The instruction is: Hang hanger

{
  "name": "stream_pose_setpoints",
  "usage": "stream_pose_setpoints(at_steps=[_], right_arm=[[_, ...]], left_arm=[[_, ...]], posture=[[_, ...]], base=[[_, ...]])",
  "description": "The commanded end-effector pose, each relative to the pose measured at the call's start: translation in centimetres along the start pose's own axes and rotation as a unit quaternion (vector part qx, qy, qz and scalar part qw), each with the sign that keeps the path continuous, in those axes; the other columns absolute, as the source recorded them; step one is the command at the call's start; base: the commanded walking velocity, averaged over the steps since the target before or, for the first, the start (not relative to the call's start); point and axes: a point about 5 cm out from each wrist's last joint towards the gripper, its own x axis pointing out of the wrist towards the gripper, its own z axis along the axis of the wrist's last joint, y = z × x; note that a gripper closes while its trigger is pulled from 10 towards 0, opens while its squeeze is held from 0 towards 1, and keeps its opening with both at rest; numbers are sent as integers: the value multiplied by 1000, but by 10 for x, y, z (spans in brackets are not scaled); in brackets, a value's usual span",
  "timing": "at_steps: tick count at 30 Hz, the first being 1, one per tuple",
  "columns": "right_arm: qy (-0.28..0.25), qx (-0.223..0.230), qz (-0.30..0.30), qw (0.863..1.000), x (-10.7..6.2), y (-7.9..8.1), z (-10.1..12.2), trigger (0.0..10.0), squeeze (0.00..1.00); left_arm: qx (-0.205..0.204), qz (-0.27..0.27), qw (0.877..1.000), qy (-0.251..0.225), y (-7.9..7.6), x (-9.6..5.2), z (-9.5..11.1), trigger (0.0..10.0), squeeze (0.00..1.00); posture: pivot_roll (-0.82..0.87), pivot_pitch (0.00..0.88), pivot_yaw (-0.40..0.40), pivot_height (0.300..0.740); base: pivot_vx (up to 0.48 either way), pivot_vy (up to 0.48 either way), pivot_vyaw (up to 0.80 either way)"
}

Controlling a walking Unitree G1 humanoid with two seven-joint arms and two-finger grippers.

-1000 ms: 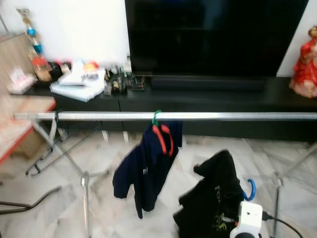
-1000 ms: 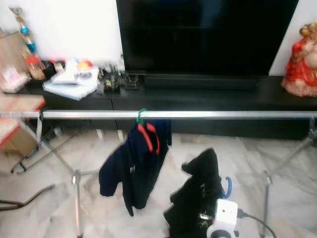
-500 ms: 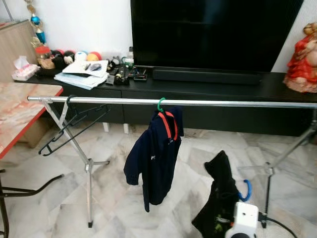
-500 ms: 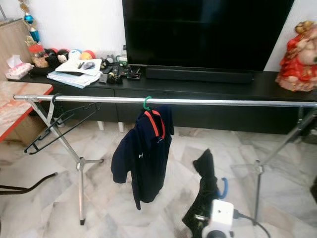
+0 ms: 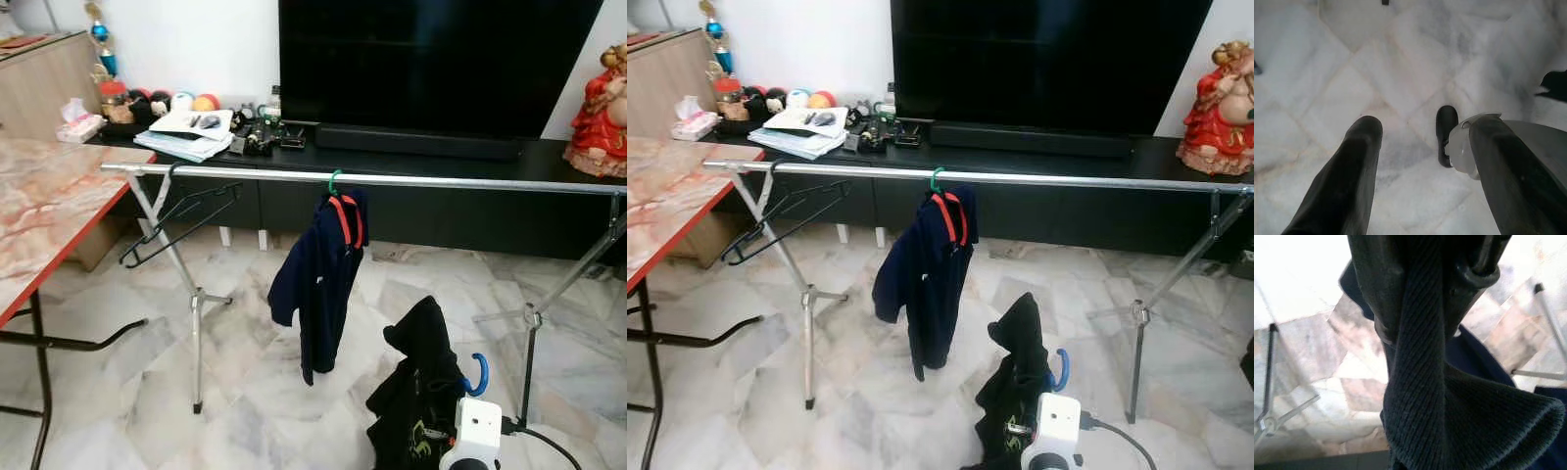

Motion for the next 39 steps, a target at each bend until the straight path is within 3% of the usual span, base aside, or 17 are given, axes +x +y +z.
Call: stream_pose_setpoints(at_steps=[1,39], right_arm=[[-12,-1,-7,1000,-1,-5,4,10000,0],[-10,-5,-2,1000,1,-3,3,10000,0]], left_arm=[[-2,4,1000,9,1,-2,-5,10000,0],[-2,5,1000,12,3,-2,-6,10000,0]], posture=[[75,32,-7,740],[75,19,-6,740]], base=[[-281,0,0],[-284,0,0]])
